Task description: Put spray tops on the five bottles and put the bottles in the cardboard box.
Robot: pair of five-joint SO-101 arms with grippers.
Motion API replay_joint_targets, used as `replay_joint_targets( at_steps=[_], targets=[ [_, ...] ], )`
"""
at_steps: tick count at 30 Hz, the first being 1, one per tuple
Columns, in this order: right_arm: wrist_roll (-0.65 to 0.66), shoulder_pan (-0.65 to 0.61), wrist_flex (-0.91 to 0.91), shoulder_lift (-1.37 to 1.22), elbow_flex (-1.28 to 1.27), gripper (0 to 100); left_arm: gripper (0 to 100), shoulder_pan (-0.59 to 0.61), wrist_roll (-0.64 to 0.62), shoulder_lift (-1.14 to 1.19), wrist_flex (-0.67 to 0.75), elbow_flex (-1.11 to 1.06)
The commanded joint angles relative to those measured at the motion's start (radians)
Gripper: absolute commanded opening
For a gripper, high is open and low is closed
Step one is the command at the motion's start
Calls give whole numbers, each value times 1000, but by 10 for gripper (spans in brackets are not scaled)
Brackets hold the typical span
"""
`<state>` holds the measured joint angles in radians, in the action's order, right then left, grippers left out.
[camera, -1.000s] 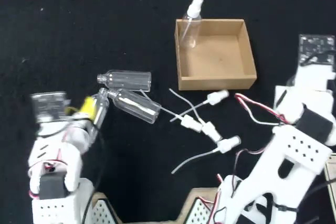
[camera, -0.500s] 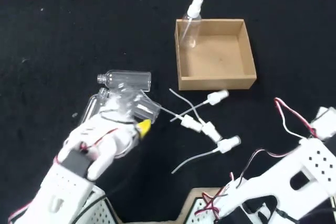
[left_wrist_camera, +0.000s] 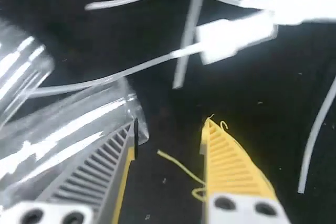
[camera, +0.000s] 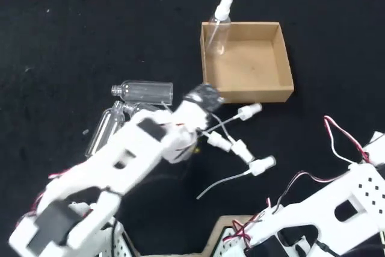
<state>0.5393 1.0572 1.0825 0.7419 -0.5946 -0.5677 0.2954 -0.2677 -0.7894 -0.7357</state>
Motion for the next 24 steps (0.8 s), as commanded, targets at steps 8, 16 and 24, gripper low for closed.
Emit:
replay_joint_targets(
  at_steps=[8,16,24],
  targets=[
    [37,58,-28,36,7,109,204,-150,169,245,-11,271],
    [37,58,-31,36,7,109,272,-150,184,250,-137,401],
    [37,58,-25,36,5,109,281,-156,377,292,-173,453]
  ],
)
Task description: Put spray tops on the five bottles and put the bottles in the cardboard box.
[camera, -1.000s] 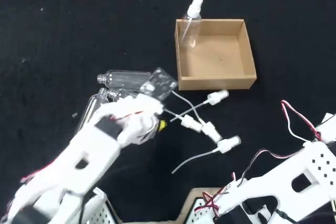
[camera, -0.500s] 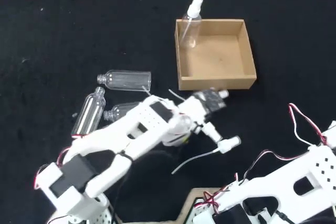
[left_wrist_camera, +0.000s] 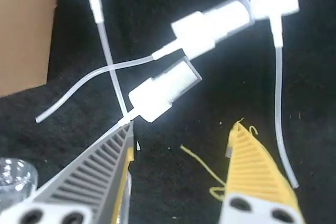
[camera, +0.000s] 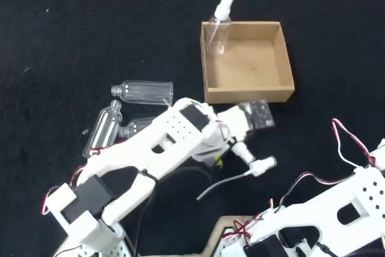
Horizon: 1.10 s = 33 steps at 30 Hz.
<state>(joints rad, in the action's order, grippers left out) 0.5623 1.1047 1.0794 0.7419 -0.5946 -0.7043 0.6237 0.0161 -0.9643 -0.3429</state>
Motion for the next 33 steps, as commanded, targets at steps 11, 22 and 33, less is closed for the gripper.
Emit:
replay_joint_targets(
  at_steps=[11,22,33],
  targets=[
    [15,-17,-28,36,-45,109,281,-16,63,157,138,70],
    [15,-17,-23,36,-45,109,259,-5,63,150,130,139],
    [15,-17,-21,36,-47,109,253,-10,58,278,126,183]
  ],
)
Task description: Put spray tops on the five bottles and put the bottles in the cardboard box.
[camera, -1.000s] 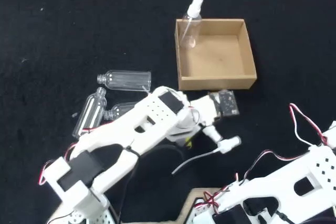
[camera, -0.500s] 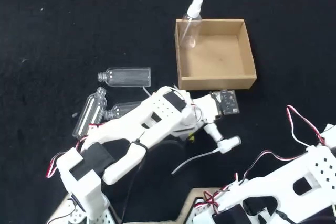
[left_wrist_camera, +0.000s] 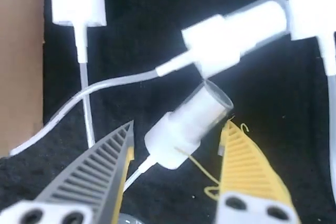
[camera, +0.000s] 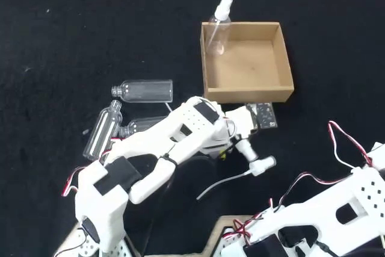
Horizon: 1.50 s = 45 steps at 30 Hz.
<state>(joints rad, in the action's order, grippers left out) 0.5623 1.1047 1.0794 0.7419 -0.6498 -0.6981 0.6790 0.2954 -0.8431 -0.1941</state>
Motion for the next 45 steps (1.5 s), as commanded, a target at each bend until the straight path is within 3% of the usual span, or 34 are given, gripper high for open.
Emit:
replay_joint_targets(
  at_steps=[1,7,14,21,26,30,38,45],
  targets=[
    [15,-17,-21,36,8,109,253,-18,3,-2,-11,31],
    [15,-17,-21,38,-8,109,245,-8,5,-2,-61,25],
    [15,-18,-28,38,-30,109,103,-8,-46,-2,-61,50],
    [15,-18,-25,38,-28,109,102,-8,-74,-12,-74,90],
    [15,-18,-21,38,-30,109,99,-2,-74,-144,-158,116],
    [14,-52,-20,39,-41,109,102,68,-114,-302,-166,116],
    [6,-184,31,39,-51,109,102,170,-272,-620,-170,111],
    [-21,-440,121,45,-51,109,101,257,-400,-855,-163,114]
  ],
)
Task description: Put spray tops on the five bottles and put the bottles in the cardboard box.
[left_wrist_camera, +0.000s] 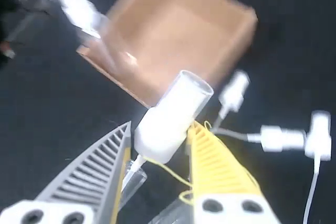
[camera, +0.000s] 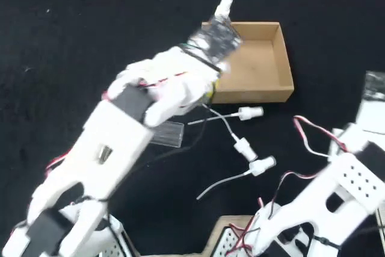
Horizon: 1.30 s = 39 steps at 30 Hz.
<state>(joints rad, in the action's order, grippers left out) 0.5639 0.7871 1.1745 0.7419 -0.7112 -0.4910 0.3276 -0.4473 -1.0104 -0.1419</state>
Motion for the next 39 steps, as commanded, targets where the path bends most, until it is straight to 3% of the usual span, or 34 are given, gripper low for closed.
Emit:
replay_joint_targets(
  at_steps=[1,9,18,24,31,39],
  targets=[
    [-44,-167,26,45,13,109,100,67,-68,-137,5,62],
    [-270,-614,-100,45,-41,108,99,251,-238,-304,3,54],
    [-440,-964,-390,45,-119,108,101,476,-428,-411,-2,53],
    [-440,-1100,-525,47,-203,109,102,484,-535,-466,3,53],
    [-440,-1160,-577,154,-292,109,102,484,-692,-471,5,54],
    [-440,-1301,-655,427,-463,106,102,484,-703,-482,6,62]
  ],
)
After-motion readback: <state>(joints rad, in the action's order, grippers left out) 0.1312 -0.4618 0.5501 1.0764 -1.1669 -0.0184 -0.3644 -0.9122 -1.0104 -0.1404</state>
